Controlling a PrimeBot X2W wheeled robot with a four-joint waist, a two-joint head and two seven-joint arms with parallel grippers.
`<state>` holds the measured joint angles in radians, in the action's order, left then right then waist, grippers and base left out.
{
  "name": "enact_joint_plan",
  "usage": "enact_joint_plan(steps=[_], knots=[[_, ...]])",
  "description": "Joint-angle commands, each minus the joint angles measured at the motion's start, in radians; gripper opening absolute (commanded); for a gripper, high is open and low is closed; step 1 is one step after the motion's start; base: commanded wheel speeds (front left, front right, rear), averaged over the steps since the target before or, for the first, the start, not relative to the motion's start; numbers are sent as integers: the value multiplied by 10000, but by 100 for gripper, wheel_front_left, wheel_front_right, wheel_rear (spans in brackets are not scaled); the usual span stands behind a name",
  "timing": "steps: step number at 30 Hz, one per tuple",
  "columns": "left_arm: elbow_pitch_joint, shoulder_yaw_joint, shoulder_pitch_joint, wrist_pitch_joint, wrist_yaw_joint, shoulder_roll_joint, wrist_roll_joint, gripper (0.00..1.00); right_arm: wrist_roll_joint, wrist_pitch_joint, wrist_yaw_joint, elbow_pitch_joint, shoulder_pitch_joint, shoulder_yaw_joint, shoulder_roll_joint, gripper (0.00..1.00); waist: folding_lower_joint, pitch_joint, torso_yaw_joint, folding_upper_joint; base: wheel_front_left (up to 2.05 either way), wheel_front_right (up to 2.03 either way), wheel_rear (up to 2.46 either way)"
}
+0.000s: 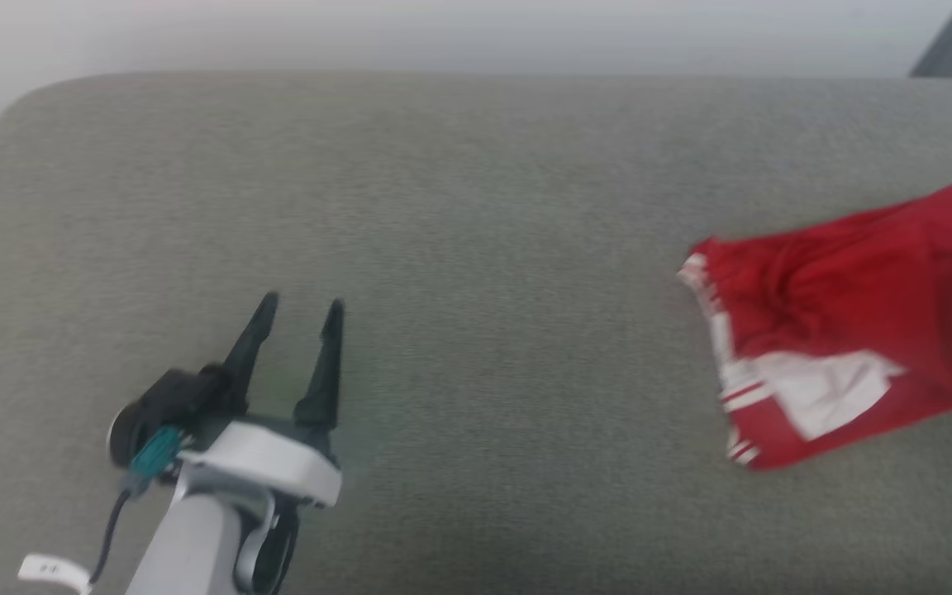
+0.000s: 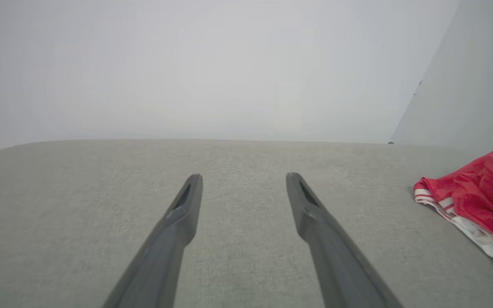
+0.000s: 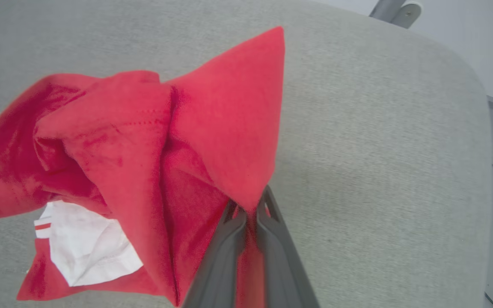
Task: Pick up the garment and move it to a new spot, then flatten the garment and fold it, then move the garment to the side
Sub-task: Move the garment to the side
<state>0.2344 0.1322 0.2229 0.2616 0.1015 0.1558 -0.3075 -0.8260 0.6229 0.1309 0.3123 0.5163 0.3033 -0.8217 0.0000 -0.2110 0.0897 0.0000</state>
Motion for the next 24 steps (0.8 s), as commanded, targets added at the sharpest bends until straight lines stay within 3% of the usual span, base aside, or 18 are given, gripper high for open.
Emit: enact_joint_plan(steps=[1,7,13,24], knots=[[56,39,223,44,42,-9,51,100,51,-120,-4,57,176,-34,-63,0,0,-162,-246,0,0,0,0],[502,572,1213,44,142,-196,241,100,295,-692,-4,713,1037,-71,-556,0,0,-589,-881,0,0,0,0],[1057,1150,2425,43,212,-414,452,100,705,-2001,-4,1807,2195,270,-888,0,0,-1196,-1496,0,0,0,0],[1722,1930,3912,43,279,-701,574,100,1238,-4021,-4,4042,3724,1396,-1013,0,0,-2152,-1884,0,0,0,0]])
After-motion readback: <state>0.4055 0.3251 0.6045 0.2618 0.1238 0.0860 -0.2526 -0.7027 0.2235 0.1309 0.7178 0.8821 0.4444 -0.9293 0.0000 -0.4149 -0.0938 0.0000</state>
